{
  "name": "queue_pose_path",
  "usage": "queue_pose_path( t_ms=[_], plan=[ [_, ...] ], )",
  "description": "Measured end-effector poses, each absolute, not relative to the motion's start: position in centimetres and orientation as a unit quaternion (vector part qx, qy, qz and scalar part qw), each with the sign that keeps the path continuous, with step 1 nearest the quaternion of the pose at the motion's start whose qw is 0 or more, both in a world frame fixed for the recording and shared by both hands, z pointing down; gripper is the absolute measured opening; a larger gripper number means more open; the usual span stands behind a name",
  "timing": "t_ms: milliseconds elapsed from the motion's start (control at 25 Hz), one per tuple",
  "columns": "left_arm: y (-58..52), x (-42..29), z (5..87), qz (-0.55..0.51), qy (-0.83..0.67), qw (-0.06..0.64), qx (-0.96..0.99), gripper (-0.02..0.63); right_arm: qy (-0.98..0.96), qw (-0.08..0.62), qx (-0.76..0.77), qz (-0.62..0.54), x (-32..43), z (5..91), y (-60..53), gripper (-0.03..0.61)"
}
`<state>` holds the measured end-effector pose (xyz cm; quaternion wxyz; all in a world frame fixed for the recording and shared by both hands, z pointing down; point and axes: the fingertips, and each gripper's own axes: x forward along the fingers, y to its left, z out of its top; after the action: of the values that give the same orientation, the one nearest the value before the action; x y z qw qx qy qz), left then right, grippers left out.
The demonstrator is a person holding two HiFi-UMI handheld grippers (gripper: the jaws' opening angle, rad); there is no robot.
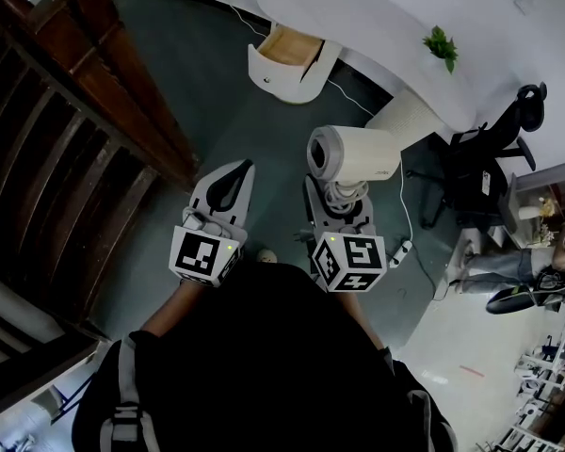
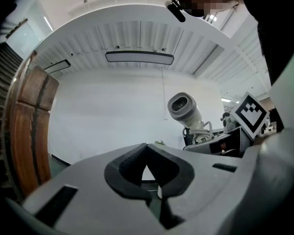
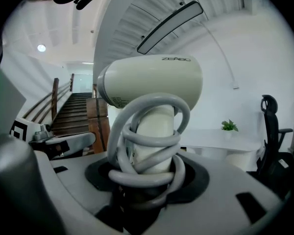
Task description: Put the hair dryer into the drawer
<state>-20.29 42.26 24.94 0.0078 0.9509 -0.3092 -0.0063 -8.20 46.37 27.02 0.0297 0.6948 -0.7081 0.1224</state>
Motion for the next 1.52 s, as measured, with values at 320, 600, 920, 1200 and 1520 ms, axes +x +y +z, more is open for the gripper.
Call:
queue_pose_path(
  t_ms=[320,600,920,1200,1520],
  plan=[
    [41.9,-18.3,25.0,-0.011,-0.324,0.007,0.946,0.007,-0.718,0.031,0.684,0.126,-5.8,27.6,45.8,0.256],
    [40.0,-17.7,25.6,-0.01,-0.33,0.008,0.944,0.007,-0.719,0.035,0.683,0.127,-4.8,28.4,44.1,0.256],
    [36.2,-15.9,26.6,-0.007,-0.322,0.019,0.947,0.008,-0.713,0.038,0.688,0.132,-3.3,29.1,40.8,0.256],
    [29.0,-14.4,27.3,-0.004,-0.313,0.025,0.949,0.006,-0.705,0.042,0.694,0.139,-2.0,30.0,33.8,0.256],
    [20.1,-12.1,27.4,-0.002,-0.28,0.024,0.96,0.008,-0.69,0.039,0.707,0.149,-0.8,30.5,25.2,0.256]
  ],
)
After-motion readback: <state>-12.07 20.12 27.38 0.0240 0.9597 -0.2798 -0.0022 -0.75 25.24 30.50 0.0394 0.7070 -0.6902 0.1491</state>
